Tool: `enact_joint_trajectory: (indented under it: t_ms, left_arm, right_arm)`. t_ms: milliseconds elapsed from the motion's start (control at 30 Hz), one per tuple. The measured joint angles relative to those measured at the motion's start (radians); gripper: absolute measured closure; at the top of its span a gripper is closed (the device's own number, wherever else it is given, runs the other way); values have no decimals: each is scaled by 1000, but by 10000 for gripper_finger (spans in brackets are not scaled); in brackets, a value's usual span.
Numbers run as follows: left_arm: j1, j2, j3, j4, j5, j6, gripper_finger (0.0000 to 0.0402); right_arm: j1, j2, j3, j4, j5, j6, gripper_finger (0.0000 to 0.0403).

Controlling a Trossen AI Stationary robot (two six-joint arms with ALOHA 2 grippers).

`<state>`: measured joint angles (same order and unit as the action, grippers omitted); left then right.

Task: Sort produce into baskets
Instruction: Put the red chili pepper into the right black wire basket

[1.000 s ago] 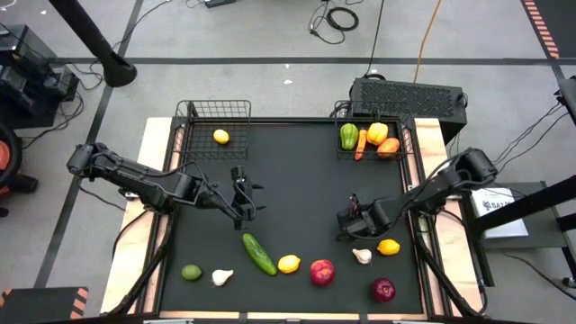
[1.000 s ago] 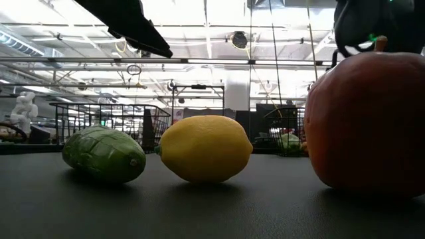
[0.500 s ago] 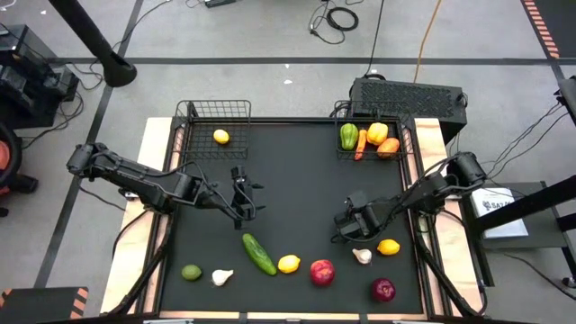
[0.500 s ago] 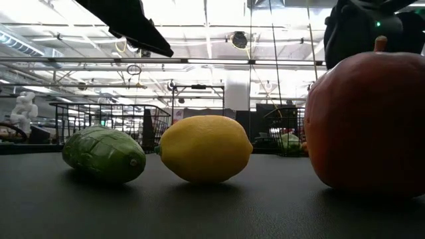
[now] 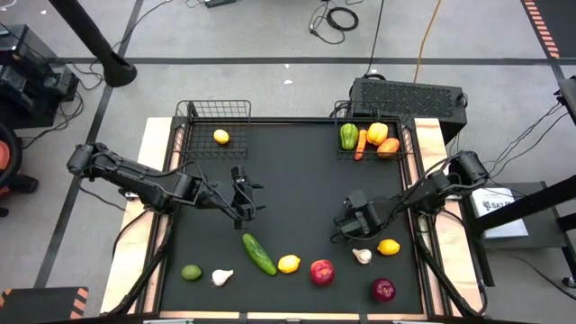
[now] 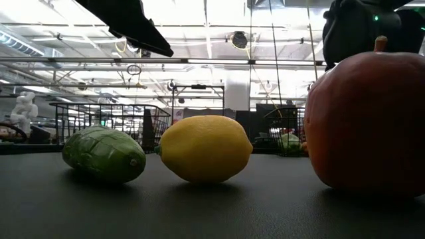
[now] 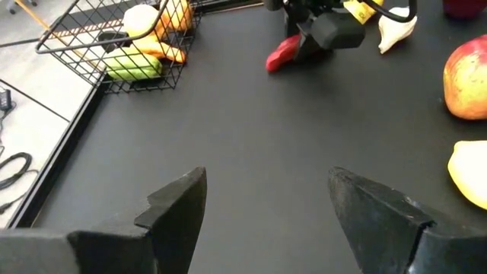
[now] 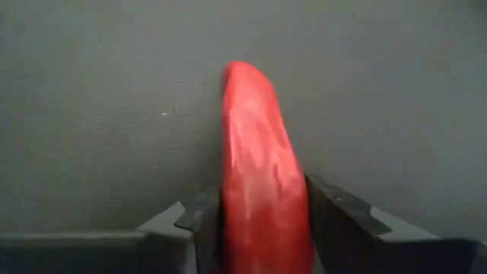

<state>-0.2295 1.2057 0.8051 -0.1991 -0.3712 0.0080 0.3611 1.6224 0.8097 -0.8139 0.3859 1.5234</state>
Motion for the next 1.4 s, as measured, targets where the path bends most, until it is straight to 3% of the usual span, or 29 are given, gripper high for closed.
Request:
enact_joint_trajectory:
  t_ms: [367,633,867,1100,1267,1400]
  left_arm:
    - [0,0,0,4,-5,0,121]
    - [0,0,0,6,-5,0,121]
    - [0,0,0,9,-5,0,121]
    - [0,0,0,8,-5,0,121]
    - [0,0,0,7,-7,0,121]
    - [0,0,0,7,-7,-1,121]
  right_arm:
    - [-1,-88,0,26,13,-38,266]
    - [-55,-223,57,56,121,-193,262]
    - [-221,-318,244,6,274,-547,262]
    - [-405,-328,434,-49,461,-904,262]
    - [-541,-327,447,-19,608,-1102,262]
    - [-672,-313,426,-14,581,-1142,262]
